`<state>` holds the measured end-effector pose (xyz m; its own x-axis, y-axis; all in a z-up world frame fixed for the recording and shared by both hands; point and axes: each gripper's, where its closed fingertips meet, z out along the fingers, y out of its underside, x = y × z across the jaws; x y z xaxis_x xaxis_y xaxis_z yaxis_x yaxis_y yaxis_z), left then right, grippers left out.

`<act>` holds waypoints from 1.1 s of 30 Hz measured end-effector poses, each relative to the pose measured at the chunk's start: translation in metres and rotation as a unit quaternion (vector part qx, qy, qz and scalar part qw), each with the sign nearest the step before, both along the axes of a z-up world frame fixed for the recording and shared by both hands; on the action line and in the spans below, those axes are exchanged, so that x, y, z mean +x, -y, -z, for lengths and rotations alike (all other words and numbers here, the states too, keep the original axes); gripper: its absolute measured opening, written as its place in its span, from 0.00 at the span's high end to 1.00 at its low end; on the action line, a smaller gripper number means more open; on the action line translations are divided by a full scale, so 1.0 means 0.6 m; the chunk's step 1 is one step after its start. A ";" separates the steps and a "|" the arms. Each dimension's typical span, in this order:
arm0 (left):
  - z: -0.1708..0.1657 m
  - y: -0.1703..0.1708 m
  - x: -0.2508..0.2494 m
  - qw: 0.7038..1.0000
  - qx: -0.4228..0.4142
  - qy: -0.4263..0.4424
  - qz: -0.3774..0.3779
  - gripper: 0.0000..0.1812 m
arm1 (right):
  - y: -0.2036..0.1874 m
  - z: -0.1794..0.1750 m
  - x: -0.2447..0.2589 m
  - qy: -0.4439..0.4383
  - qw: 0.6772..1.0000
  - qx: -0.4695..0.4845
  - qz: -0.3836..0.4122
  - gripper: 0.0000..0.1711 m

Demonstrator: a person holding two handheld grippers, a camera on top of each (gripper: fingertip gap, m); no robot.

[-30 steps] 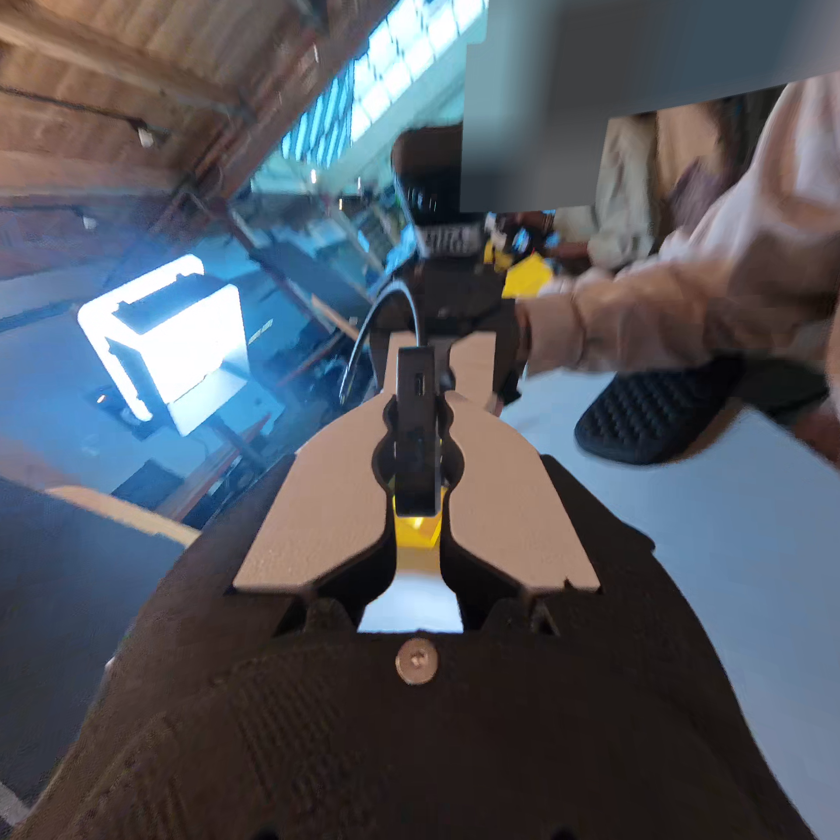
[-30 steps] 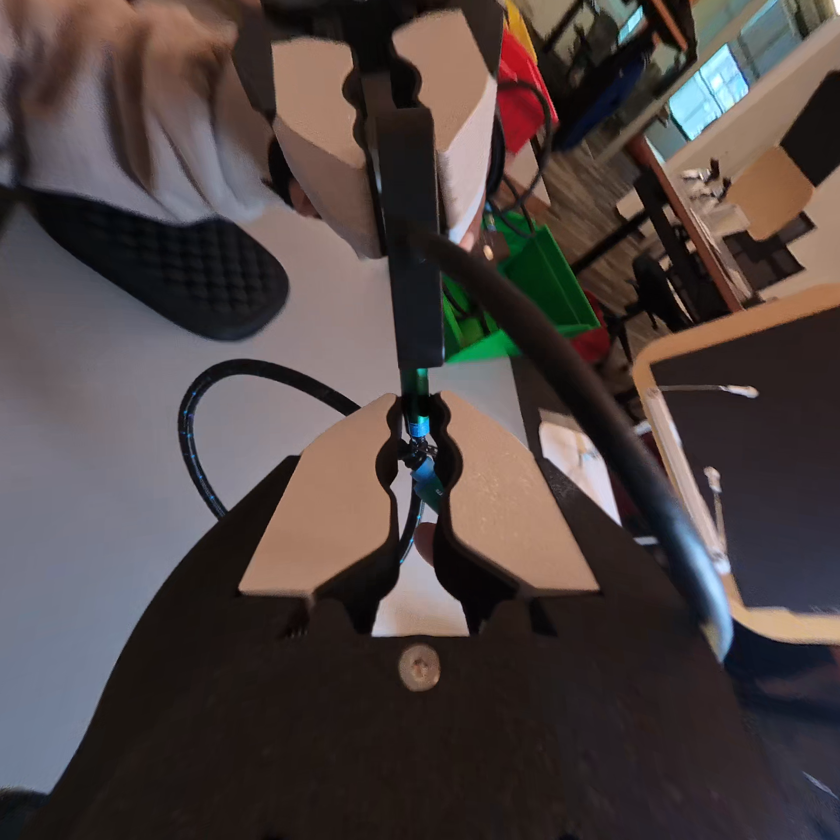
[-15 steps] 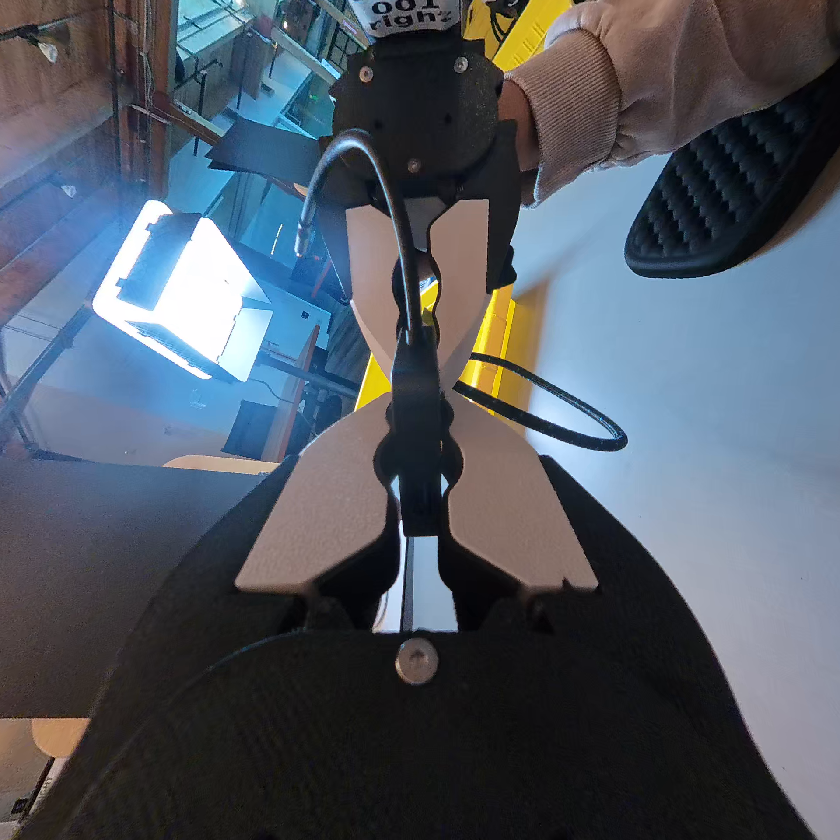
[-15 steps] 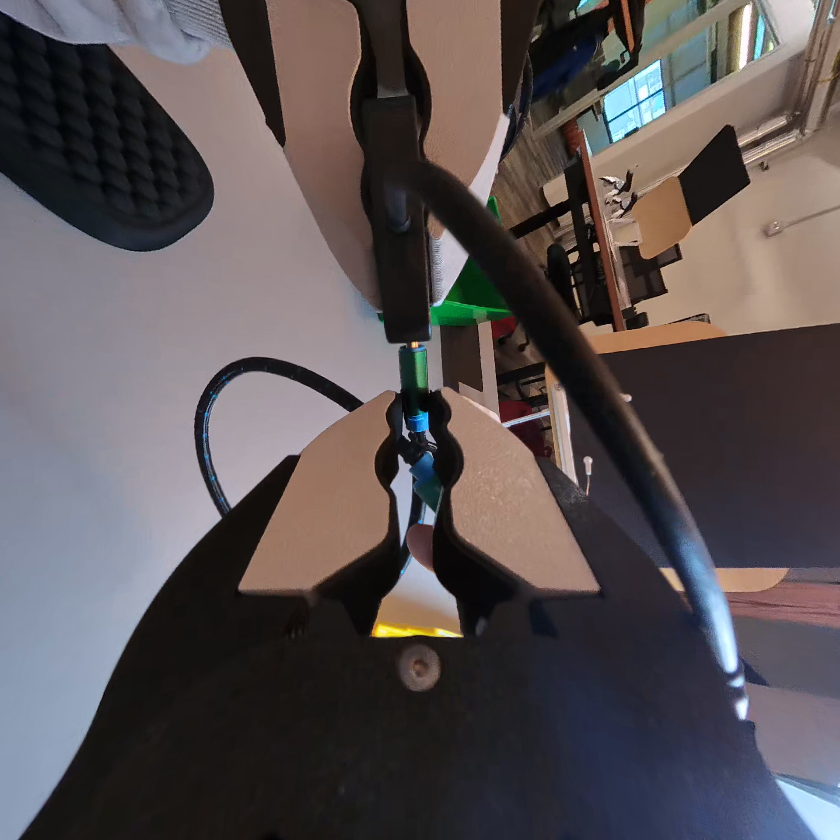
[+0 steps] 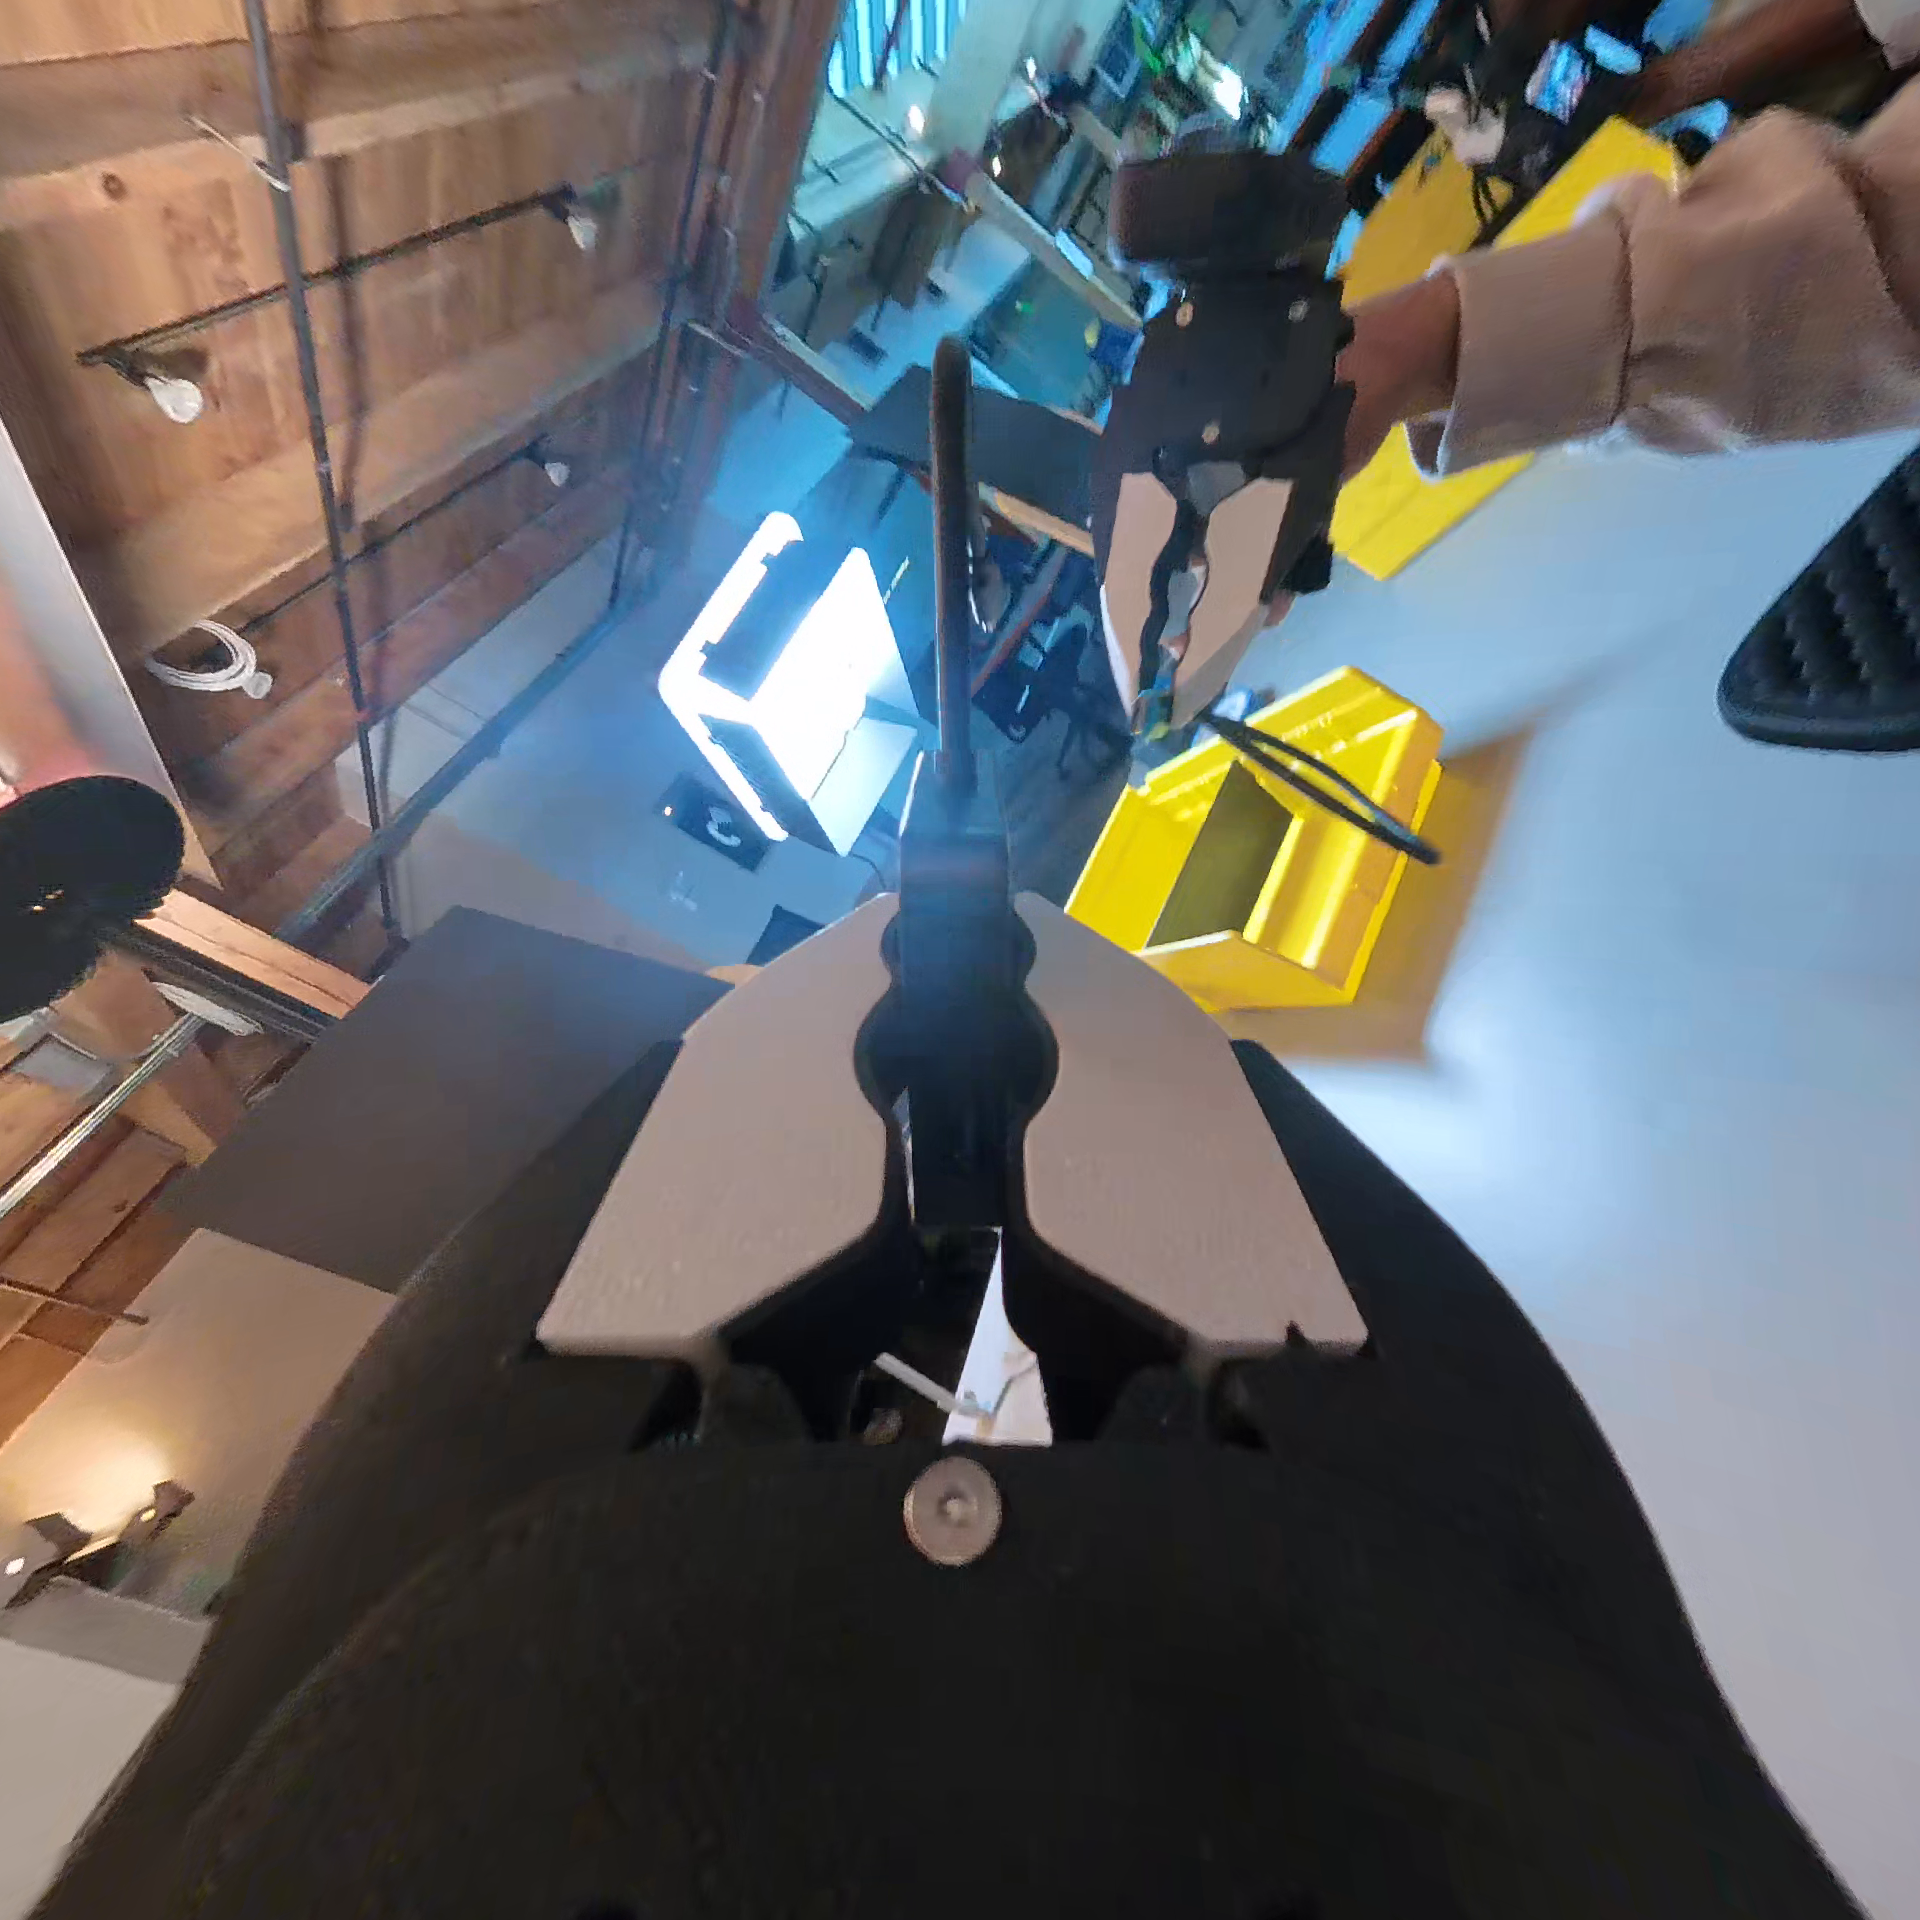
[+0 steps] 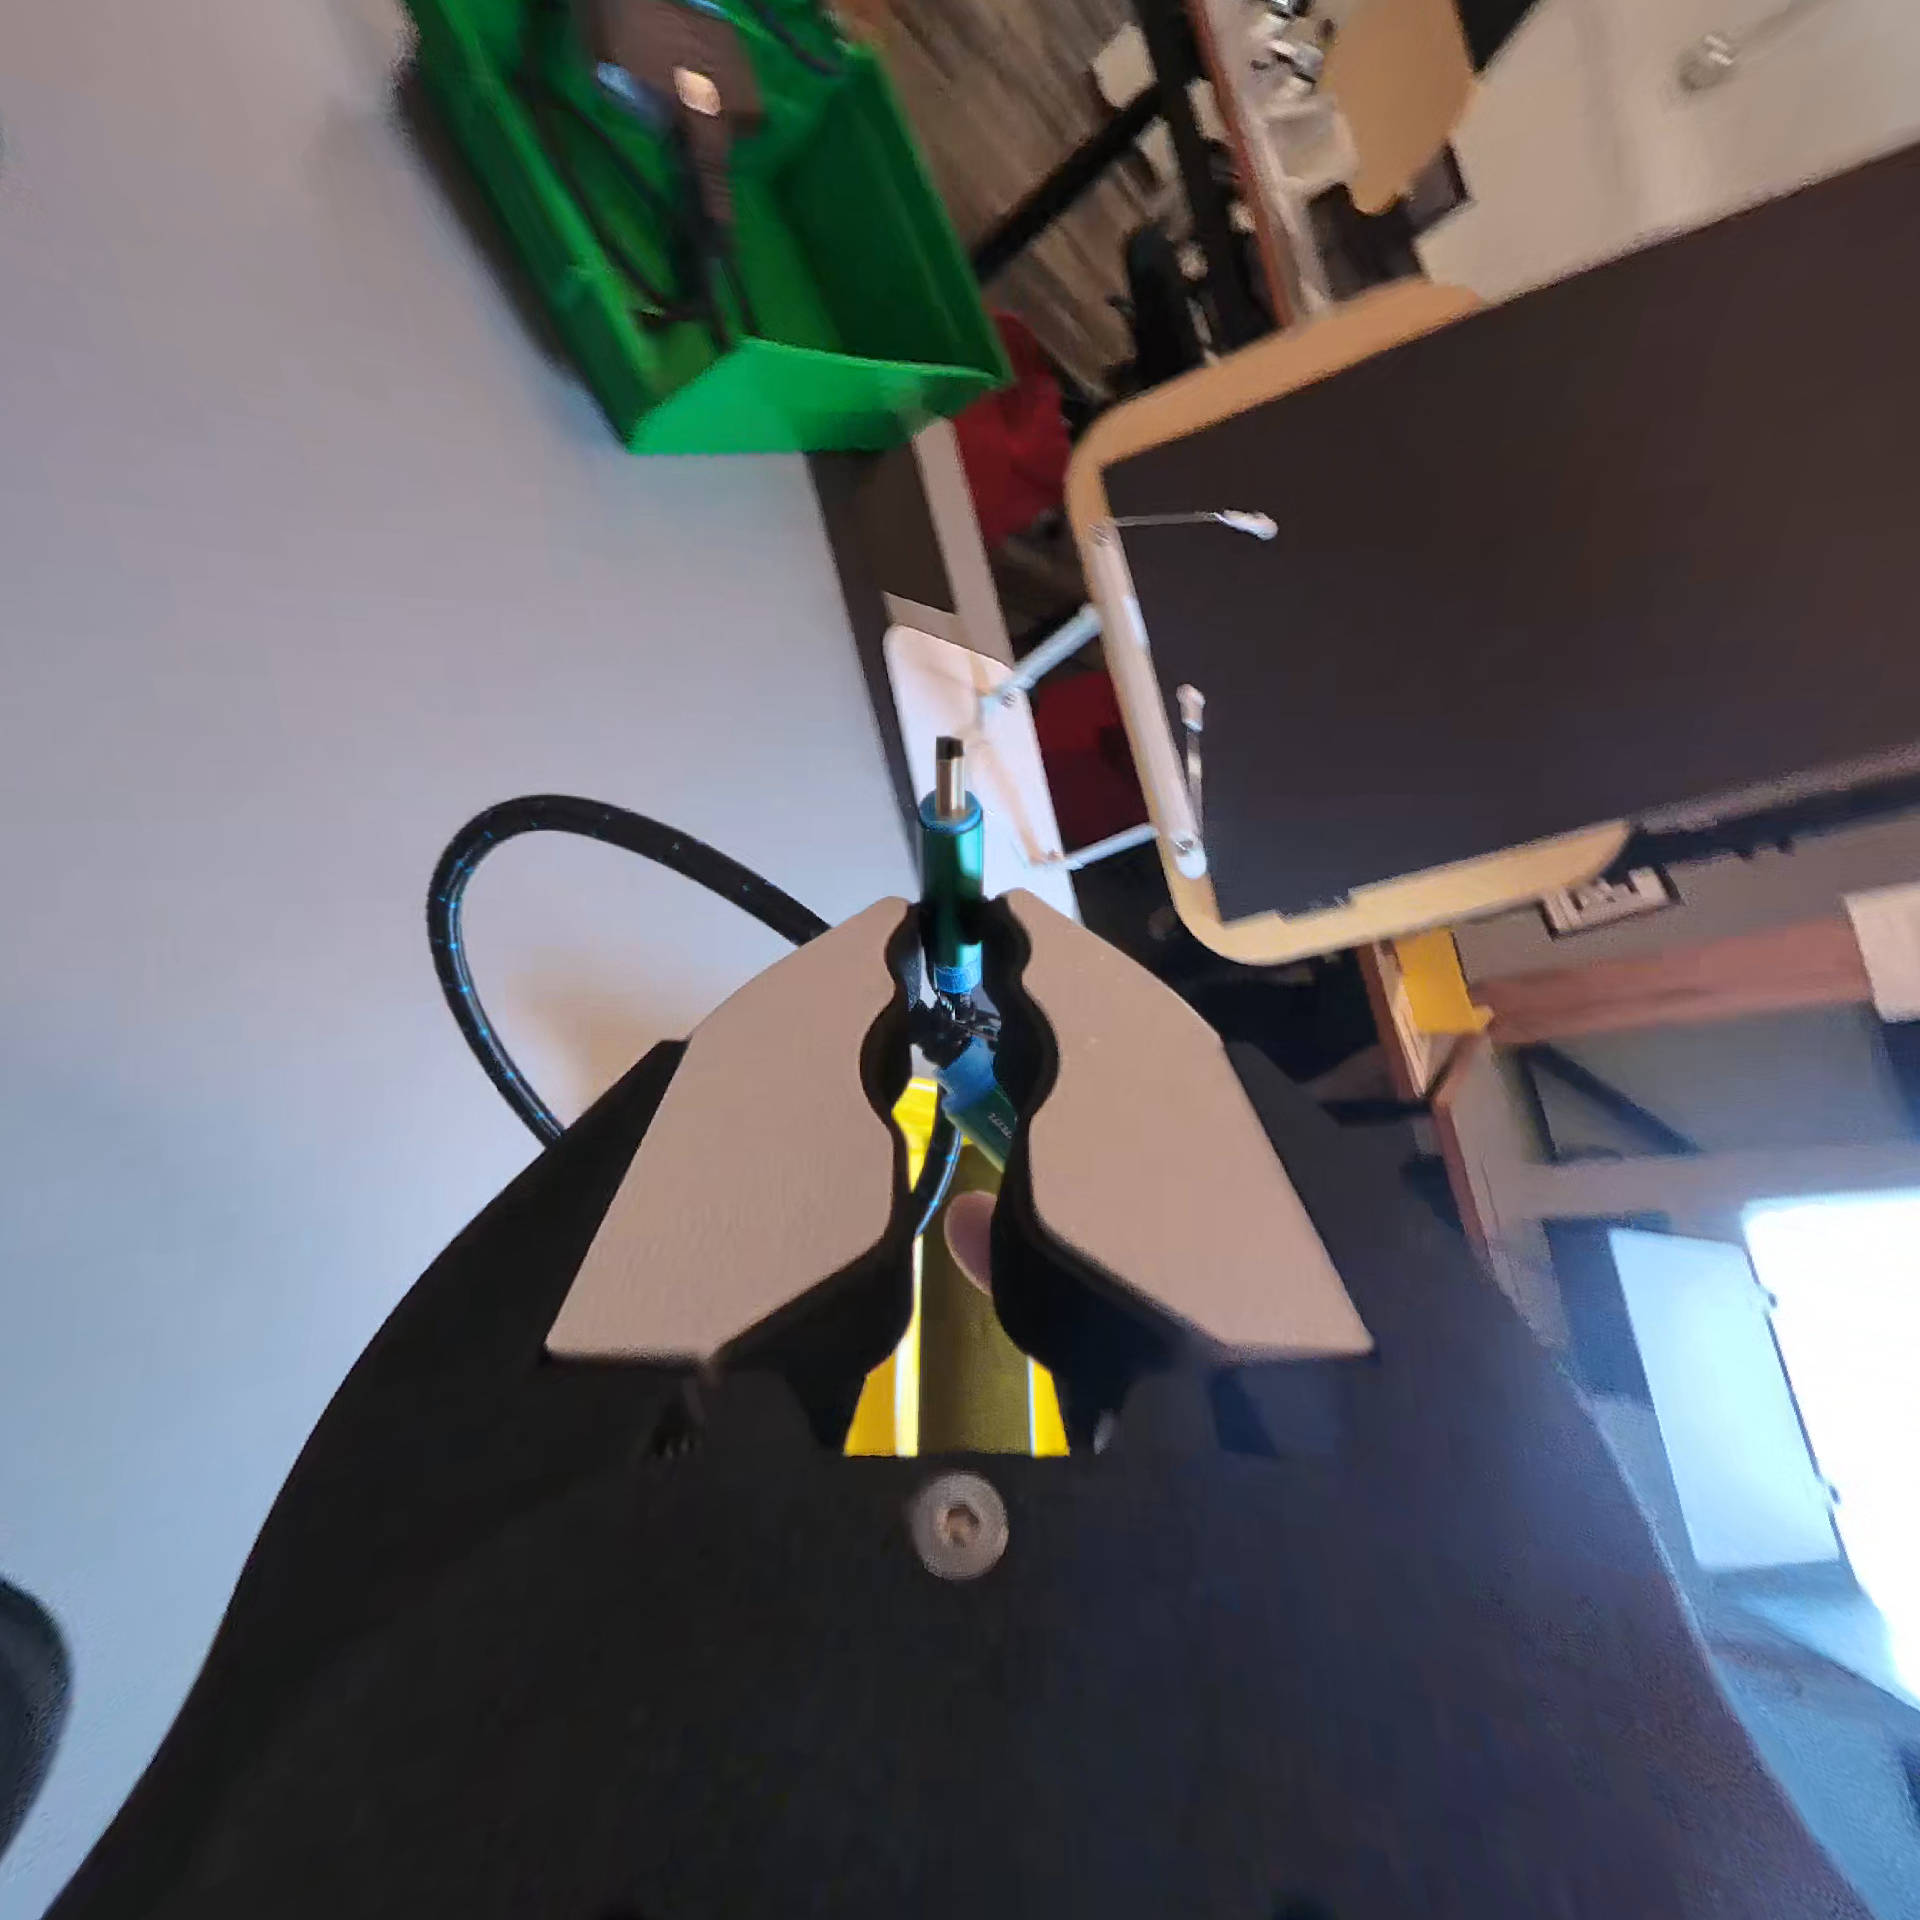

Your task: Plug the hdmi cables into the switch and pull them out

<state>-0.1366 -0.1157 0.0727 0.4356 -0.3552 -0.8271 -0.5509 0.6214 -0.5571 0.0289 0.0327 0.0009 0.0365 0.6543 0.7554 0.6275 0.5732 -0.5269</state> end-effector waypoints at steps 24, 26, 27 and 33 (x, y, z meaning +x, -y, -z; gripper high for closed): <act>0.040 -0.073 0.005 0.996 -0.072 0.047 -0.013 0.92 | -0.213 0.001 0.083 -0.256 0.943 -0.153 0.146 0.69; 0.060 -0.086 0.009 0.995 -0.090 0.027 -0.024 0.92 | -0.105 -0.061 0.034 -0.269 0.950 -0.158 0.017 0.70; 0.073 -0.093 0.012 0.995 -0.098 0.011 -0.030 0.92 | -0.053 -0.078 0.014 -0.255 0.955 -0.148 -0.034 0.71; 0.165 -0.127 0.046 0.983 -0.151 -0.087 -0.057 0.92 | 0.125 -0.010 -0.079 -0.065 0.981 -0.064 -0.172 0.80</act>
<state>-0.1089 -0.0394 -0.0265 0.3481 -0.5531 -0.7569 -0.7103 0.3714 -0.5980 -0.0182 -0.0421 0.0072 -0.1128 0.7340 0.6697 0.3318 0.6631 -0.6709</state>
